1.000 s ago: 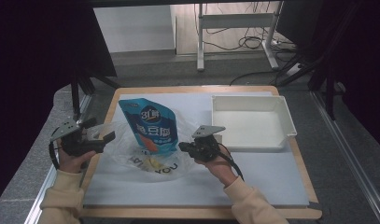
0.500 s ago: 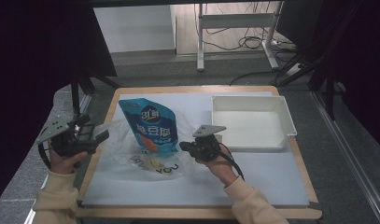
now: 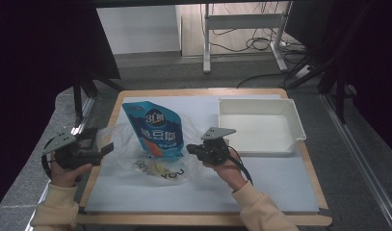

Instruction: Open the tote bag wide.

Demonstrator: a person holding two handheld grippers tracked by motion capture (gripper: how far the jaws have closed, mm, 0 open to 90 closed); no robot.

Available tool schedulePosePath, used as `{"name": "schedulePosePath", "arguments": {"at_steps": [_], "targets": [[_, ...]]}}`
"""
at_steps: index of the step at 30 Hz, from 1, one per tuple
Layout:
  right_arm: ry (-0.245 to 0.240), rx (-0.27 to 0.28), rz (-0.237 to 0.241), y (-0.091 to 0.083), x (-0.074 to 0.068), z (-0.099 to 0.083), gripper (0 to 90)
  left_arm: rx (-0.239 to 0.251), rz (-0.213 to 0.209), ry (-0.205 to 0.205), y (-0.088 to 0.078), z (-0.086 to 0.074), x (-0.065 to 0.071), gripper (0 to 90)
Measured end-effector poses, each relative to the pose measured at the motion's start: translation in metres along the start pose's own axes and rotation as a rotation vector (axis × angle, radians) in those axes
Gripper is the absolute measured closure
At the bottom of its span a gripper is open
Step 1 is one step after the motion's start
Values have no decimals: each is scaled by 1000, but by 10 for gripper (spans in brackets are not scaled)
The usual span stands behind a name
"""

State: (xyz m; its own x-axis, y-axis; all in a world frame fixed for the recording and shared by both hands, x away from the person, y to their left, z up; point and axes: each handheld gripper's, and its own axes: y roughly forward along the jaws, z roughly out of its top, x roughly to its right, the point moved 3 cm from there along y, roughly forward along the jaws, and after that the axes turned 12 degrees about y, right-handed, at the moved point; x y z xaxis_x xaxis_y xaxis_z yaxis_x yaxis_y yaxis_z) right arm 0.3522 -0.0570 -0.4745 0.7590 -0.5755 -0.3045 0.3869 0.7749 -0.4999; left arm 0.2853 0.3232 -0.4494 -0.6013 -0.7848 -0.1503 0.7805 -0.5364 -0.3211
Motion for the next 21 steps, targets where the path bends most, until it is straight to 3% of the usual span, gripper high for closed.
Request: {"name": "schedulePosePath", "arguments": {"at_steps": [6, 13, 21], "targets": [[1, 8, -1, -3, 1, 2, 859, -29, -4, 17, -7, -6, 11, 83], [3, 20, -2, -5, 1, 5, 851, -57, -4, 15, -2, -5, 18, 84], [14, 51, -11, -9, 3, 10, 723, -66, -11, 19, 0, -3, 22, 85]]}}
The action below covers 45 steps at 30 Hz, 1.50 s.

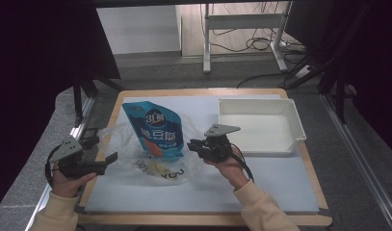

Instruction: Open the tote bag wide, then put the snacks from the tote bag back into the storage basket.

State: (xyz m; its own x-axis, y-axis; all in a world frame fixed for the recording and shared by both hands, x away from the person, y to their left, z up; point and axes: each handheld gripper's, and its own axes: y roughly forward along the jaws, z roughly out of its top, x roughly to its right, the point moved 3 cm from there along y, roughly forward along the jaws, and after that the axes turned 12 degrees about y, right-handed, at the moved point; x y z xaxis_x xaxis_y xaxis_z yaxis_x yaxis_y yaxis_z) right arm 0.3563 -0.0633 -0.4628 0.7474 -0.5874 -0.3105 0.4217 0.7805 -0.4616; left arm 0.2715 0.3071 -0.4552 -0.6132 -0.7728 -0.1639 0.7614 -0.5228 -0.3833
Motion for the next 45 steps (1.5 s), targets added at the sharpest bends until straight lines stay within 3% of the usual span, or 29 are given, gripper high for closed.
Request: {"name": "schedulePosePath", "arguments": {"at_steps": [12, 17, 28, 38, 45], "targets": [[-20, 91, -33, 1, -10, 32, 531, -8, -10, -4, 2, 1, 2, 85], [-37, 109, -55, 4, -11, 46, 503, -16, -18, -4, 4, 0, 3, 85], [-65, 125, -47, 18, -19, 68, 492, -20, -30, -5, 7, 1, 4, 85], [-90, 119, -5, 33, -32, 83, 576, -22, -33, -7, 7, 1, 3, 85], [-118, 83, 11, 43, -37, 82, 749, -22, -31, -9, 6, 1, 3, 85]]}}
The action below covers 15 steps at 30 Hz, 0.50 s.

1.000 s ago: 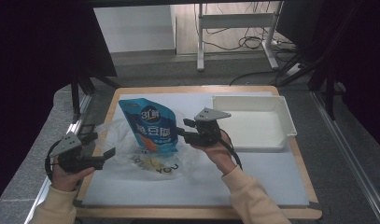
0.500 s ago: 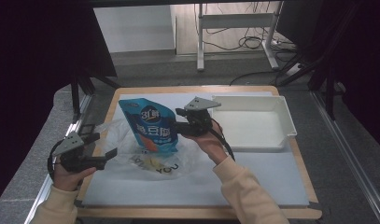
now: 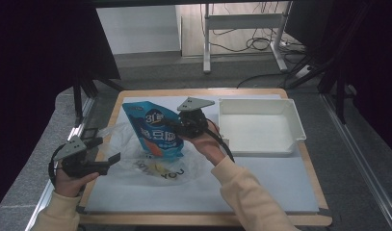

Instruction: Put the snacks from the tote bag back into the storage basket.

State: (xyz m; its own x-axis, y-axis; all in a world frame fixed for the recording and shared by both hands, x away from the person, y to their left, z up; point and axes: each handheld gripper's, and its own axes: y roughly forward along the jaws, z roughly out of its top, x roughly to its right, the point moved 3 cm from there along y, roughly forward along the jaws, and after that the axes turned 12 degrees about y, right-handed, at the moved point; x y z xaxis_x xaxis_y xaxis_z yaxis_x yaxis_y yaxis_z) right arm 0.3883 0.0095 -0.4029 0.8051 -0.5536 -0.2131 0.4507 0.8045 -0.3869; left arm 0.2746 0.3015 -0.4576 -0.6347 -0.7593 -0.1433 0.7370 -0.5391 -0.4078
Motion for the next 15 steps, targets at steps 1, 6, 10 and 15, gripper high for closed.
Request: {"name": "schedulePosePath", "arguments": {"at_steps": [1, 6, 10, 15], "targets": [[-2, -1, 0, 1, 0, 0, 780, 0, 0, 0, 0, 0, 0, 85], [35, 1, 37, 2, 6, 0, 855, -3, 1, -2, 0, -1, -1, 85], [46, 14, 43, 3, 6, 0, 865, -6, -1, -3, 1, -1, -1, 85], [63, 41, 48, 4, 2, 1, 872, -8, -3, -2, 2, -1, 0, 85]]}}
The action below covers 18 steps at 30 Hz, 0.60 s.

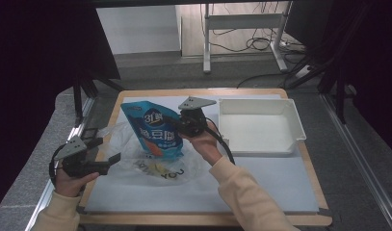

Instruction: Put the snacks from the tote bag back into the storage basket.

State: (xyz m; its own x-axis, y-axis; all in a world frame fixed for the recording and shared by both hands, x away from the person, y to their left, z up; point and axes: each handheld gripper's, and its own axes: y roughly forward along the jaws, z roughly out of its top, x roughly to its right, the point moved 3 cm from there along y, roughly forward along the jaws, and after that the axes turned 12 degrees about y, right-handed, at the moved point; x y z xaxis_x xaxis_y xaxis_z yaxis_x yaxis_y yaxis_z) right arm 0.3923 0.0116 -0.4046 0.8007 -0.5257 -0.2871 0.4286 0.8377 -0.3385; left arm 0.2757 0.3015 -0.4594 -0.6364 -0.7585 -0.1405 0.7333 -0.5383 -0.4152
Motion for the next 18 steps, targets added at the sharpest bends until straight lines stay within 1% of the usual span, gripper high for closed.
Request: {"name": "schedulePosePath", "arguments": {"at_steps": [4, 6, 11, 14, 18], "targets": [[13, 19, 7, 2, -5, 1, 875, -1, -1, -5, 0, -1, 0, 85], [13, 28, 9, 3, -7, 2, 876, 5, -9, -14, 0, 0, 0, 85], [22, 56, 19, 4, -12, 6, 876, 8, -14, -15, 0, 1, 0, 85], [14, 65, 28, 4, -16, 10, 878, 2, -13, -17, 1, -1, -1, 85], [8, 92, 43, -1, -21, 19, 880, -5, -15, -16, 2, -2, -1, 85]]}}
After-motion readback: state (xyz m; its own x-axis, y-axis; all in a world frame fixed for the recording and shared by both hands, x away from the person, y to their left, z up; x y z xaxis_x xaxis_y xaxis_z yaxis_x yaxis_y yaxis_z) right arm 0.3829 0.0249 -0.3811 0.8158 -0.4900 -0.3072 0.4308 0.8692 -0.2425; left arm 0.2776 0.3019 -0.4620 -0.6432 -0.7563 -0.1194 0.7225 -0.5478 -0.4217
